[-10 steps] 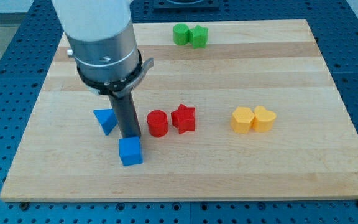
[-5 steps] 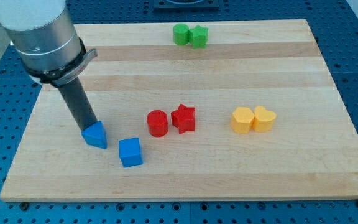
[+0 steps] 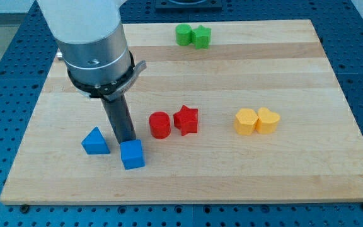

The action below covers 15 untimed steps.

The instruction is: Move the blue blocks closer to the bottom left corner

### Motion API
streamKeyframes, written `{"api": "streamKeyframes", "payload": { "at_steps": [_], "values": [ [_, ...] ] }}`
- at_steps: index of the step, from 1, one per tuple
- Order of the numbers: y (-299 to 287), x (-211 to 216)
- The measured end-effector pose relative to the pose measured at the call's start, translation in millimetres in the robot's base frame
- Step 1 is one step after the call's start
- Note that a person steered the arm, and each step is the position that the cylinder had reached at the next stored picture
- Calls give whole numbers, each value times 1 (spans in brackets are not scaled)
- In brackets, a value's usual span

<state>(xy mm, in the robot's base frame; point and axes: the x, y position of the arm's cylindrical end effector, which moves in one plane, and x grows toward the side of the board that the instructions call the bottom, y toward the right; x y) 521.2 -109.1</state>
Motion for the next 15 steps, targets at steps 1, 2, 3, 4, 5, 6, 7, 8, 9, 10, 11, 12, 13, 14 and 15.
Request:
{"api": "streamKeyframes", "payload": {
  "at_steps": [1, 2, 3, 4, 5, 6, 7, 8, 9, 10, 11, 12, 13, 14, 15],
  "values": [
    [19, 0],
    [61, 12],
    [79, 38],
    [79, 47],
    [62, 37],
    [41, 28],
    [16, 28],
    [-12, 28],
    [-39, 28],
    [-65, 28],
    [-86, 28],
    [-76, 28],
    [-20, 28],
    [-2, 30],
    [-7, -11]
  ]
}}
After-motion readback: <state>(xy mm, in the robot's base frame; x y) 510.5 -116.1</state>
